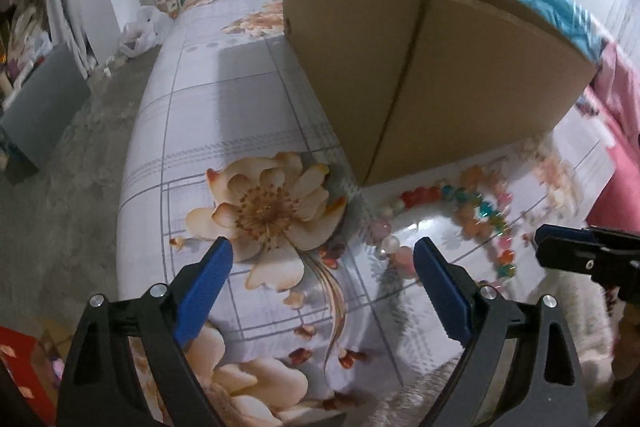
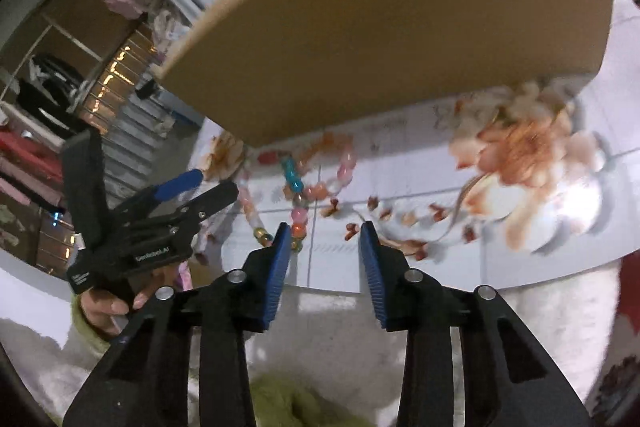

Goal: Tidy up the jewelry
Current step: 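Move the right gripper back to the multicolour bead bracelet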

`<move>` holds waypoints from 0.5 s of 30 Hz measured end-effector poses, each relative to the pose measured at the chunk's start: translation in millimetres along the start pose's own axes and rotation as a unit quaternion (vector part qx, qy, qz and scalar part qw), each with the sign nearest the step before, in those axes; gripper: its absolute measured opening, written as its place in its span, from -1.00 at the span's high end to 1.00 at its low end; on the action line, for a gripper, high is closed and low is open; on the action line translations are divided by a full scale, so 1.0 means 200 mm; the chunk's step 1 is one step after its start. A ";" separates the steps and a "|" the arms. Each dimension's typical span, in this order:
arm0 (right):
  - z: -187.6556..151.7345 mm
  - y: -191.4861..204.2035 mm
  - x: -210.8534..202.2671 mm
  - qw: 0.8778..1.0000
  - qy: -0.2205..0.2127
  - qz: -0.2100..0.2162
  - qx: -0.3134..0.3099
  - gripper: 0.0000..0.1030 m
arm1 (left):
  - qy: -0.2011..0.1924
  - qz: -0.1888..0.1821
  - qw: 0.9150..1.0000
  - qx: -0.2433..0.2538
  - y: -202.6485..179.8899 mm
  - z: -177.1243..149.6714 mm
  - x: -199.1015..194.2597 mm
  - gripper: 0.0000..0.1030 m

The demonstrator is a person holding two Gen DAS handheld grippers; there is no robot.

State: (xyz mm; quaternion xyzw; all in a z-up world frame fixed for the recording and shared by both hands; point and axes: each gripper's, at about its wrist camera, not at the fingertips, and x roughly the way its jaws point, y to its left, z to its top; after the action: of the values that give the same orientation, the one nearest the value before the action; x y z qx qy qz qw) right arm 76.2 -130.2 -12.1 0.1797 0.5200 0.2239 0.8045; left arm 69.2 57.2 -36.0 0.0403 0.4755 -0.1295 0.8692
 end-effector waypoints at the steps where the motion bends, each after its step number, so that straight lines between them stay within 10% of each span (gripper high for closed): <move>1: 0.01 0.02 0.01 1.000 -0.002 -0.004 -0.008 0.39 | -0.007 0.005 1.000 0.002 0.00 0.00 0.00 -0.84; 15: -0.05 0.21 0.15 0.994 -0.012 -0.076 -0.082 0.63 | -0.040 -0.001 0.999 -0.009 0.02 -0.04 -0.01 -0.89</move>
State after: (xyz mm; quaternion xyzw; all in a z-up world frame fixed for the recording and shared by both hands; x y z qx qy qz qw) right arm 71.3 -78.8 -16.2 0.0759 0.5028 0.2019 0.8371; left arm 61.5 62.7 -38.9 0.0269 0.4419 -0.1280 0.8875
